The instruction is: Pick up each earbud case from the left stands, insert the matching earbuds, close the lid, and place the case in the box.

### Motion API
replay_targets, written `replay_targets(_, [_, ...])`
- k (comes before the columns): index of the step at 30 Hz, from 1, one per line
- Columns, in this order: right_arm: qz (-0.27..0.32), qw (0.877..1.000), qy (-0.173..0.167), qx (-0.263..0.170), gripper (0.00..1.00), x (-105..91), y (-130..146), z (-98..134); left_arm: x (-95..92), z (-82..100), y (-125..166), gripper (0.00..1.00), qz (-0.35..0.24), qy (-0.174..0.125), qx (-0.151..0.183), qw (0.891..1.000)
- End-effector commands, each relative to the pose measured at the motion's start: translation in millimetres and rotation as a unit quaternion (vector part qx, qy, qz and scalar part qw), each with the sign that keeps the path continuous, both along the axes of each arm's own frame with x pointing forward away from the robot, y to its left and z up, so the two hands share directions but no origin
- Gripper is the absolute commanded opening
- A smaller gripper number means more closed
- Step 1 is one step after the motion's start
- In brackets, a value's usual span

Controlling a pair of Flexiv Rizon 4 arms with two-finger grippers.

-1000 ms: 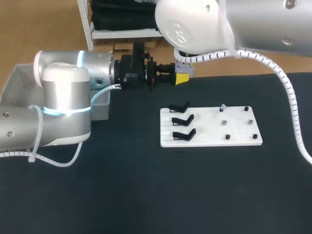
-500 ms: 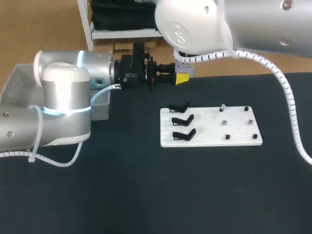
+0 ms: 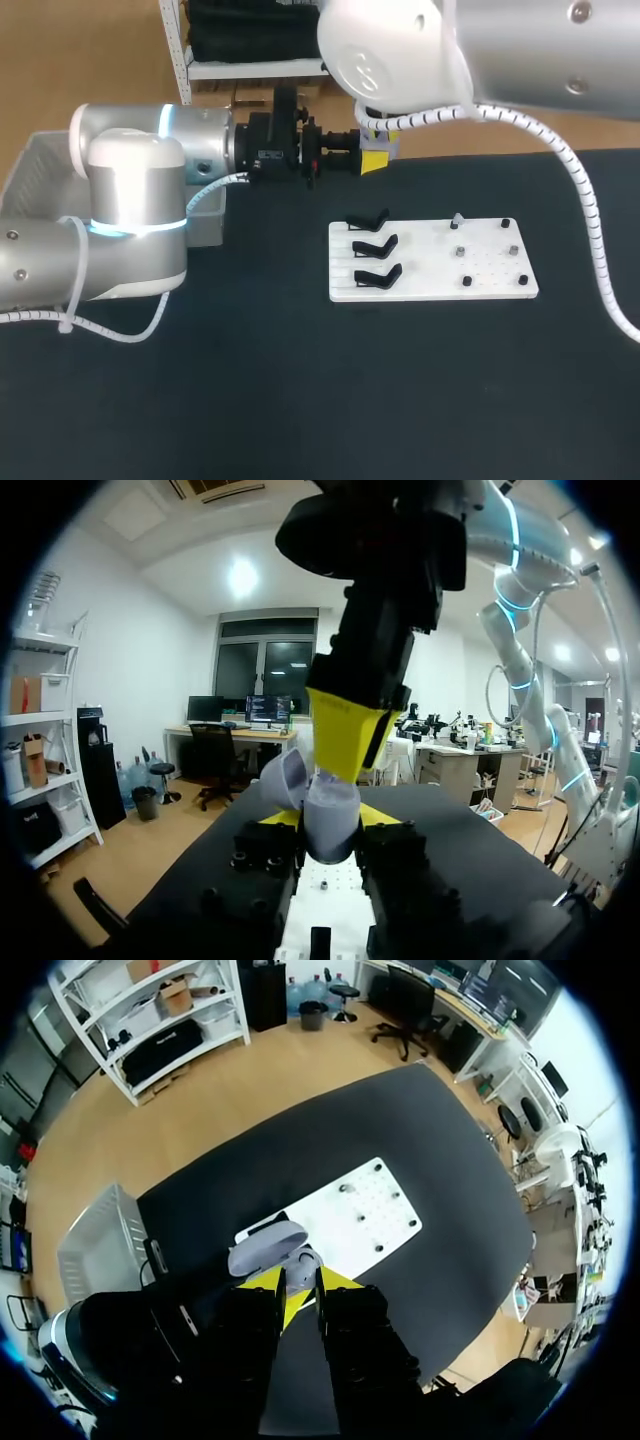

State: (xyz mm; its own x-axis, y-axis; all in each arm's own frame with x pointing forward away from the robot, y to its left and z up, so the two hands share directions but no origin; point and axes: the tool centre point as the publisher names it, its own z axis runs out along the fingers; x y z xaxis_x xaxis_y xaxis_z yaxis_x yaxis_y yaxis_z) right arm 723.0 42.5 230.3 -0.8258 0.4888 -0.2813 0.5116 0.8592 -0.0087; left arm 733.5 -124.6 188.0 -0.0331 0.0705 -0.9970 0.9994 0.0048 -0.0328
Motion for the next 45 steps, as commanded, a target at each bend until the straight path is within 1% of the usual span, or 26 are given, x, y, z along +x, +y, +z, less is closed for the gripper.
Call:
replay_targets(1, [-0.001, 1.0, 0.004, 0.0, 0.0, 1.2, 0, -1, -0.5, -0.7, 1, 0.0, 0.003, -0.002, -0.003, 1.0])
replay_targets(2, [0.0, 1.0, 0.004, 0.0, 0.0, 1.2, 0, -1, -0.5, -0.7, 1, 0.0, 0.003, -0.002, -0.003, 1.0])
replay_targets(3, [0.0, 1.0, 0.005, 0.0, 0.12, 1.3, 0, -1, -0.5, -0.7, 1, 0.0, 0.003, -0.002, -0.003, 1.0])
replay_targets(4, [0.001, 1.0, 0.004, 0.0, 0.26, 1.2, 1, 0, -0.5, -0.7, 1, 0.0, 0.003, -0.002, -0.003, 1.0])
replay_targets(6, [0.001, 1.0, 0.004, 0.0, 0.37, 1.0, 1, 0, -0.5, -0.7, 1, 0.0, 0.003, -0.002, -0.003, 1.0])
replay_targets(7, [0.001, 1.0, 0.003, 0.0, 0.39, 0.7, 1, 1, -0.5, -0.7, 1, 0.0, 0.003, -0.002, -0.003, 1.0])
replay_targets(11, [0.006, 1.0, -0.004, -0.001, 0.41, -2.8, 0, 7, -0.5, -0.7, 1, 0.0, 0.003, -0.002, -0.003, 1.0])
replay_targets(12, [0.012, 1.0, -0.012, 0.004, 0.42, -4.9, 1, 10, -0.5, -0.7, 1, 0.0, 0.003, -0.002, -0.003, 1.0])
replay_targets(14, [0.026, 0.999, -0.032, 0.032, 0.43, -10.2, 0, 17, -0.5, -0.7, 1, 0.0, 0.003, -0.002, -0.003, 1.0])
replay_targets(17, [0.054, 0.993, -0.076, 0.069, 0.45, -19.2, -6, 25, -0.5, -0.7, 1, 0.0, 0.003, -0.002, -0.003, 1.0])
replay_targets(20, [0.065, 0.987, -0.107, 0.097, 0.52, -26.4, -17, 28, -0.5, -0.7, 1, 0.0, 0.003, -0.002, -0.003, 1.0])
replay_targets(21, [0.074, 0.986, -0.116, 0.098, 0.58, -28.5, -20, 29, -0.5, -0.7, 1, 0.0, 0.003, -0.002, -0.003, 1.0])
replay_targets(23, [0.086, 0.982, -0.131, 0.103, 0.88, -31.4, -27, 31, -0.5, -0.7, 1, 0.0, 0.003, -0.002, -0.003, 1.0])
replay_targets(24, [0.088, 0.981, -0.139, 0.102, 1.0, -32.7, -30, 32, -0.5, -0.7, 1, 0.0, 0.003, -0.002, -0.003, 1.0])
replay_targets(26, [0.094, 0.979, -0.149, 0.106, 1.0, -34.9, -38, 34, -0.5, -0.7, 1, 0.0, 0.003, -0.002, -0.003, 1.0])
replay_targets(27, [0.092, 0.979, -0.152, 0.101, 1.0, -35.5, -42, 34, -0.5, -0.7, 1, 0.0, 0.003, -0.002, -0.003, 1.0])
replay_targets(34, [0.1, 0.975, -0.164, 0.109, 1.0, -40.9, -69, 36, -0.5, -0.7, 1, 0.0, 0.003, -0.002, -0.003, 1.0])
replay_targets(37, [0.111, 0.975, -0.161, 0.107, 1.0, -42.9, -78, 34, -0.5, -0.7, 1, 0.0, 0.003, -0.002, -0.003, 1.0])
replay_targets(41, [0.135, 0.975, -0.147, 0.1, 1.0, -47.9, -88, 27, -0.5, -0.7, 1, 0.0, 0.003, -0.002, -0.003, 1.0])
replay_targets(42, [0.133, 0.976, -0.143, 0.092, 1.0, -48.4, -91, 24, -0.5, -0.7, 1, 0.0, 0.003, -0.002, -0.003, 1.0])
replay_targets(45, [0.133, 0.976, -0.143, 0.092, 1.0, -48.4, -91, 24, -0.5, -0.7, 1, 0.0, 0.003, -0.002, -0.003, 1.0])
